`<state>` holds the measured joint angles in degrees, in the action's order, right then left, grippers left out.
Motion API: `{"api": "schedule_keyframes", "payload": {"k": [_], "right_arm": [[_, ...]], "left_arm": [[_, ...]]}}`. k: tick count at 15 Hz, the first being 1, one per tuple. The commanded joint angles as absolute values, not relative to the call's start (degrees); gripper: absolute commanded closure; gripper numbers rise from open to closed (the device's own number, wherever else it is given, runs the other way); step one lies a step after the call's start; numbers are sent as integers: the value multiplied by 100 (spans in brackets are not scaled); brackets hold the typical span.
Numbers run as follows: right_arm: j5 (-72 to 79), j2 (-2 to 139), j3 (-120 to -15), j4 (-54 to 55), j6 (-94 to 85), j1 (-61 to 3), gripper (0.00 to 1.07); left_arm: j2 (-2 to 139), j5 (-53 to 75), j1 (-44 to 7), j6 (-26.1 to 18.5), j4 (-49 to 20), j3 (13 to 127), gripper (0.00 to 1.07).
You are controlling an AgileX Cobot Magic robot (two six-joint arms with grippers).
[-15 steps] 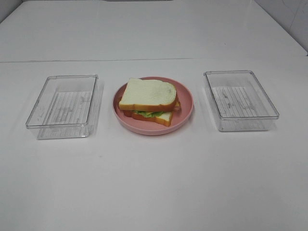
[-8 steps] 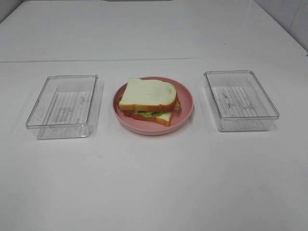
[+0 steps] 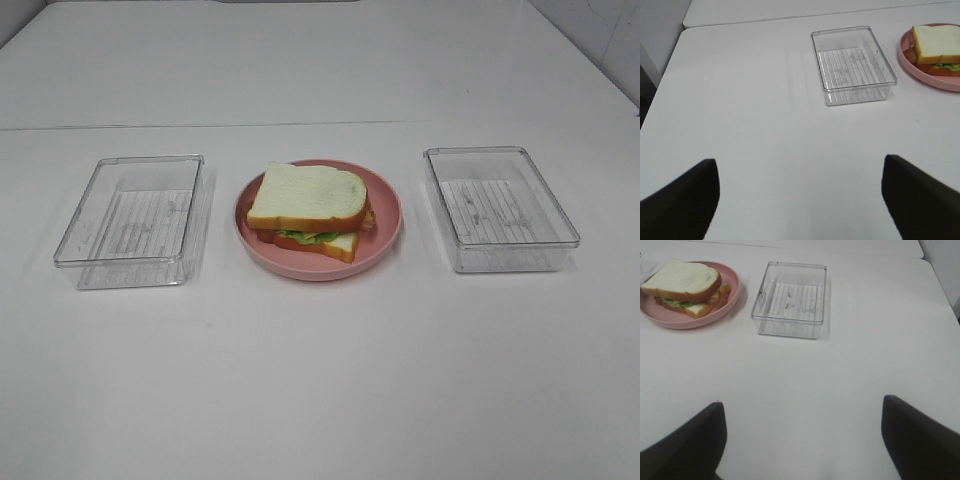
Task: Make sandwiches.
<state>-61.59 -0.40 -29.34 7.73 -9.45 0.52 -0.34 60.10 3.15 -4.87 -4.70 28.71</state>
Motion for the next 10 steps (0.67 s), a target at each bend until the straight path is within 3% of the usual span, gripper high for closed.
{"api": "schedule_keyframes", "payload": {"k": [1,10], "right_arm": [[-6125,-115,-2911,785,-1008,63,27],[-6125,-115,-2911,785,-1008,63,27]], "left_arm": [[-143,5953,338,-470,-493,2865,23],[-143,5953,338,-470,-493,2865,23]]}}
